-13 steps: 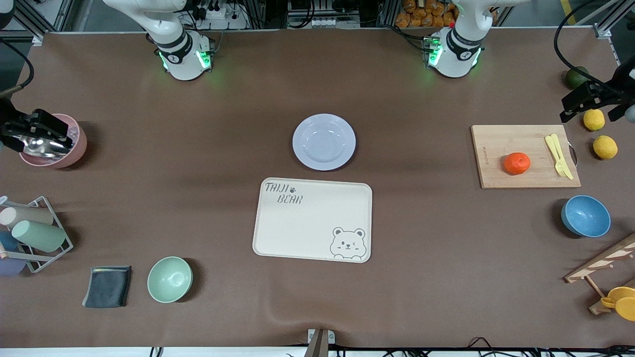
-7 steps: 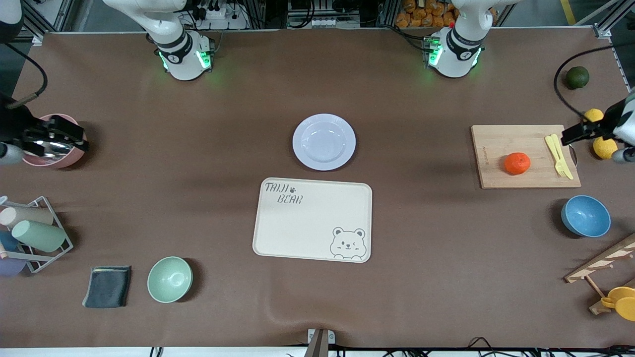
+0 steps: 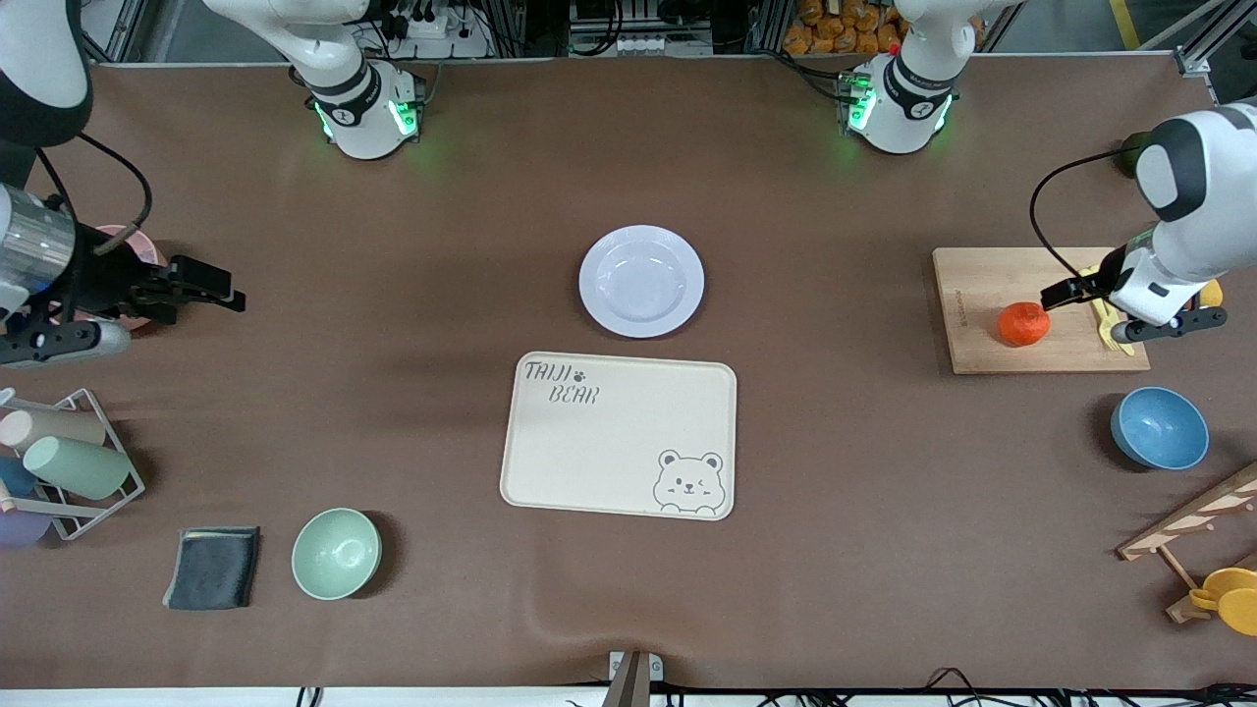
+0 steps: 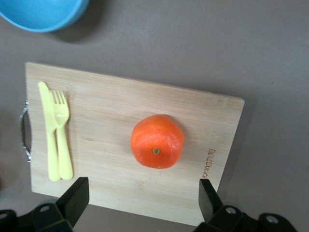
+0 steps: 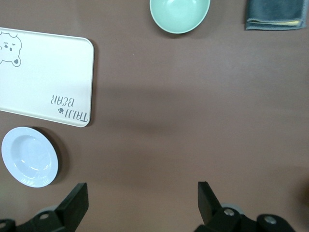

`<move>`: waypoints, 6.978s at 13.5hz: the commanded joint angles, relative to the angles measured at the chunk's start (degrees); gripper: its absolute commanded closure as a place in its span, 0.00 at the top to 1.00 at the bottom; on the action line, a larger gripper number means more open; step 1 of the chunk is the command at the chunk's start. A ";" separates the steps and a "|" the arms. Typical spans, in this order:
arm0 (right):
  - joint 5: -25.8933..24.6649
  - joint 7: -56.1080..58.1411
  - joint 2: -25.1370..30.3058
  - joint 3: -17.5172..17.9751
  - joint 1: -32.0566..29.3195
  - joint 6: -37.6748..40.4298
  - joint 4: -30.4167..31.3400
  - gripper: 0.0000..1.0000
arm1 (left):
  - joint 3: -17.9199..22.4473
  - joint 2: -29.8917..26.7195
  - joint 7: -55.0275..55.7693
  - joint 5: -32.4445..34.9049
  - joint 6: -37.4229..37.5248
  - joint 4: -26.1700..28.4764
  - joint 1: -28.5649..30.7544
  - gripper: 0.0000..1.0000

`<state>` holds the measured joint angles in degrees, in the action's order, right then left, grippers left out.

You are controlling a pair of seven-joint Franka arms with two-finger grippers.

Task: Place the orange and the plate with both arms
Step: 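Lower the left gripper and close it around the orange, then carry the orange with the left gripper over the white plate, then release the orange onto the plate while the right gripper approaches the plate, then grasp the white plate rim with the right gripper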

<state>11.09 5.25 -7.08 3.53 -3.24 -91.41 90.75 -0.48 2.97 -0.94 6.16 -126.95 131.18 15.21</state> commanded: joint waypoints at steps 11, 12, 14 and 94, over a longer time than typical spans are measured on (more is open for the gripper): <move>13.95 -3.93 0.14 0.25 0.34 -3.51 8.74 1.00 | -0.75 12.23 0.06 1.22 -9.63 -0.31 1.66 1.00; 14.83 -3.93 0.14 0.25 0.43 -3.51 9.01 1.00 | -0.75 12.76 0.06 1.22 -9.63 -0.31 1.66 1.00; 15.37 -3.93 0.05 0.25 0.43 -3.77 9.62 1.00 | -0.75 13.55 0.06 1.31 -9.81 -0.31 1.66 1.00; 84.71 48.45 -23.59 0.33 26.71 -31.28 35.20 0.67 | -7.43 -3.14 15.53 -6.69 36.51 -40.92 -10.47 1.00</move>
<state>93.37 52.07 -30.48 4.19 22.20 -121.80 125.57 -7.24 0.96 16.37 0.76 -91.22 89.59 3.65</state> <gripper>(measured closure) 0.322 0.000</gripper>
